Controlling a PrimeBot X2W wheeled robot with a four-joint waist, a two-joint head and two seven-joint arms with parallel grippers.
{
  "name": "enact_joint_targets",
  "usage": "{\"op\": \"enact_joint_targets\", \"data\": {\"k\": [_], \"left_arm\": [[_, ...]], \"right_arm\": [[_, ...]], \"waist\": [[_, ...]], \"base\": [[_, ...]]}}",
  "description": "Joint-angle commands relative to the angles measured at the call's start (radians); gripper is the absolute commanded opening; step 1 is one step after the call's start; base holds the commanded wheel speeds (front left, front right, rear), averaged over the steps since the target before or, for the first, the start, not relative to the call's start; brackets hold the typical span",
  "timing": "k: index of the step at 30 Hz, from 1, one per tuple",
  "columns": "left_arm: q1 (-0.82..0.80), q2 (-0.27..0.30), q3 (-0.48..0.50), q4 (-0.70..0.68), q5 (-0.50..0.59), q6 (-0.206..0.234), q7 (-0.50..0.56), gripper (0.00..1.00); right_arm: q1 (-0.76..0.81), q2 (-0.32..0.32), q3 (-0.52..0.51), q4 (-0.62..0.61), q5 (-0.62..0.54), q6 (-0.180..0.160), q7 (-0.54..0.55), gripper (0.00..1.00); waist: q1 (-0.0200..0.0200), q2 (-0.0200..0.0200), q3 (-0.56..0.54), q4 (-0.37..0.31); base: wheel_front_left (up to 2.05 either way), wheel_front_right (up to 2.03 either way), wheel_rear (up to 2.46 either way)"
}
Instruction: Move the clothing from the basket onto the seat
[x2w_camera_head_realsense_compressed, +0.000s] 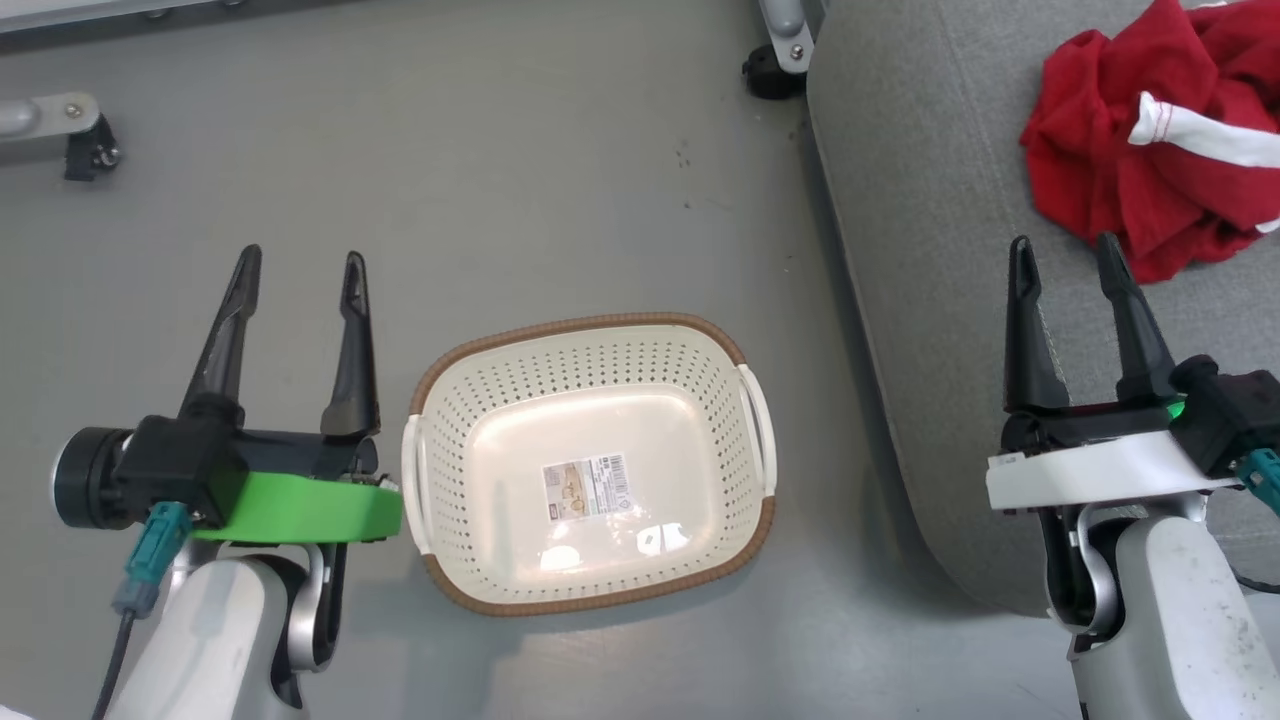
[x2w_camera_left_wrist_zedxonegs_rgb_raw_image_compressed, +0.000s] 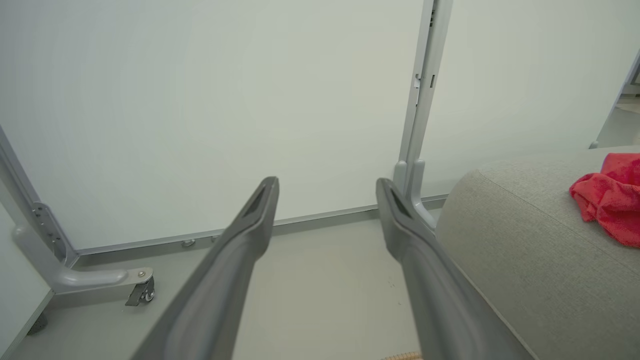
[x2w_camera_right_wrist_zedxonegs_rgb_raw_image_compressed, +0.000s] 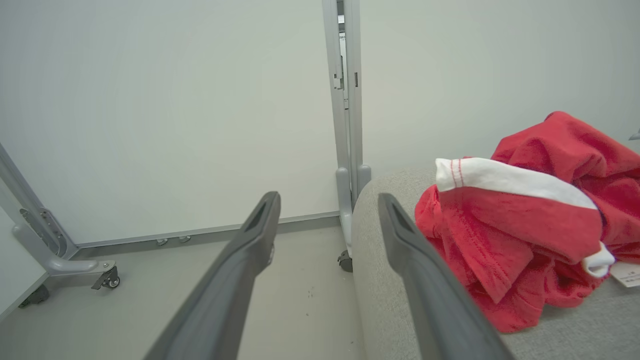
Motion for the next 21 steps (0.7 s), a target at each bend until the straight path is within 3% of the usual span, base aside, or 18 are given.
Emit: {"op": "enact_joint_targets", "data": {"k": [1,6,21], "left_arm": [[0.025,-0.006,0.020,0.002,0.002,0.003,-0.003,1.00],[0.076,-0.028,0.083,0.025,0.019,-0.010,-0.002,1.00],[0.221,-0.117,0.153,0.092,0.086,-0.074,-0.002,1.00]], "right_arm": [[0.021,-0.002,0.009,-0.008,-0.012,-0.001,-0.003,1.00],[0.058,-0.001,0.031,-0.022,-0.028,-0.001,0.012,1.00],[0.194,0.001,0.056,-0.047,-0.032,-0.001,0.065,1.00]], "waist": [[0.0000,0.0000,-0.042,0.048],[0.0000,0.0000,-0.079,0.081],[0.0000,0.0000,-0.187,0.091]], "base": [[0.00,0.00,0.00],[0.00,0.00,0.00],[0.00,0.00,0.00]]}}
